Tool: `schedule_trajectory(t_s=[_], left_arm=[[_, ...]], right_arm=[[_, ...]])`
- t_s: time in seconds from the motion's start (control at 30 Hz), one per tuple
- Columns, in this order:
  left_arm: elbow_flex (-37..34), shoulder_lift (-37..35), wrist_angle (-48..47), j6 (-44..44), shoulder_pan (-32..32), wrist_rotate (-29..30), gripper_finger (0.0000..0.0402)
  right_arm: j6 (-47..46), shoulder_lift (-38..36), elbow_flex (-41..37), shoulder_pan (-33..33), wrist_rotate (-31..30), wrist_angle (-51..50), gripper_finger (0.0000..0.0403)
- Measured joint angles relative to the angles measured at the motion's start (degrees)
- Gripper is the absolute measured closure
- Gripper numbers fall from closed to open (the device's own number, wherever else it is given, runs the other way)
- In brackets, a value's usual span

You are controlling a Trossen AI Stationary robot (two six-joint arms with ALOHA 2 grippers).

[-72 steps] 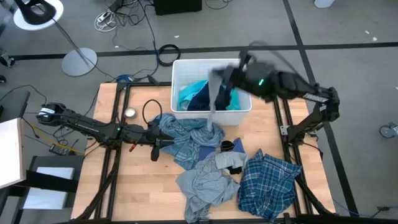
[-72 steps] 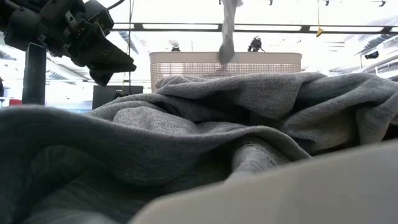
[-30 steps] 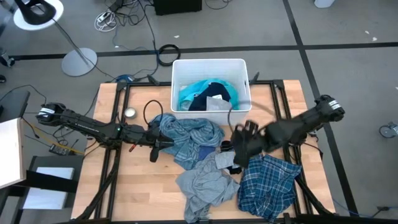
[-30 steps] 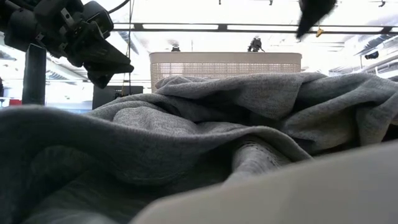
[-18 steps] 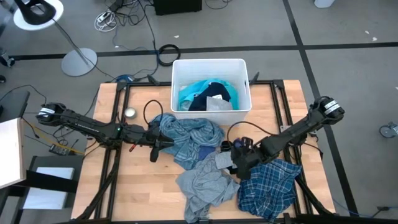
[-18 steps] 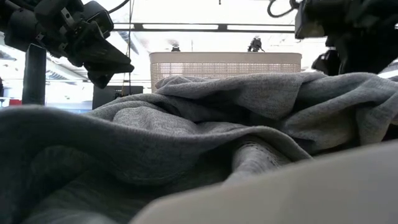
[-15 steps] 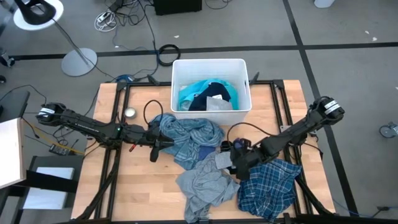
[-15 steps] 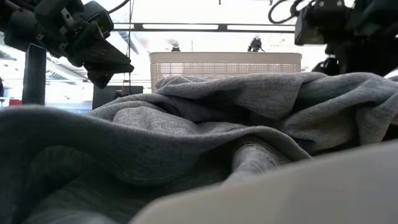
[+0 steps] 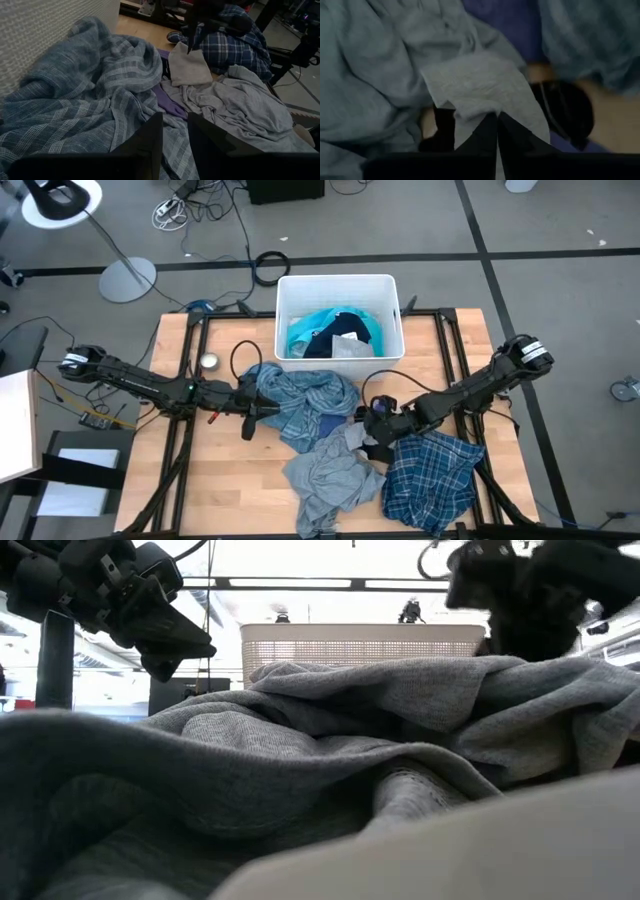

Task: Sort clothes
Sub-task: Put the gray sock into the white laundry organizer

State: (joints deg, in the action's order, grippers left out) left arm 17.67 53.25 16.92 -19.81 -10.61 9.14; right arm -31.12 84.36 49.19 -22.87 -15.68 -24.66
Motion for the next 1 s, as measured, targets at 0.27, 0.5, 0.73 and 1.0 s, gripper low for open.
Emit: schedule_trajectory(t_s=[0.27,0.5,0.73,1.0], left_arm=[[0.0,2.47,3.44,-0.26,0.0,1.79,0.0306],[0.64,16.22,23.41,4.0,0.0,1.78,0.0306],[10.6,29.27,22.37,8.41,0.0,1.24,0.0306],[26.98,39.15,3.62,12.17,0.09,0.01,0.0306]], right_arm=[[12.13,0.0,16.16,2.92,-4.12,-11.65,0.0401],[20.81,-0.02,32.92,6.54,-8.6,-20.84,0.0402],[33.28,-0.02,46.46,12.02,-11.12,-21.15,0.0402],[45.6,-0.13,54.63,25.09,-16.35,-15.24,0.0403]])
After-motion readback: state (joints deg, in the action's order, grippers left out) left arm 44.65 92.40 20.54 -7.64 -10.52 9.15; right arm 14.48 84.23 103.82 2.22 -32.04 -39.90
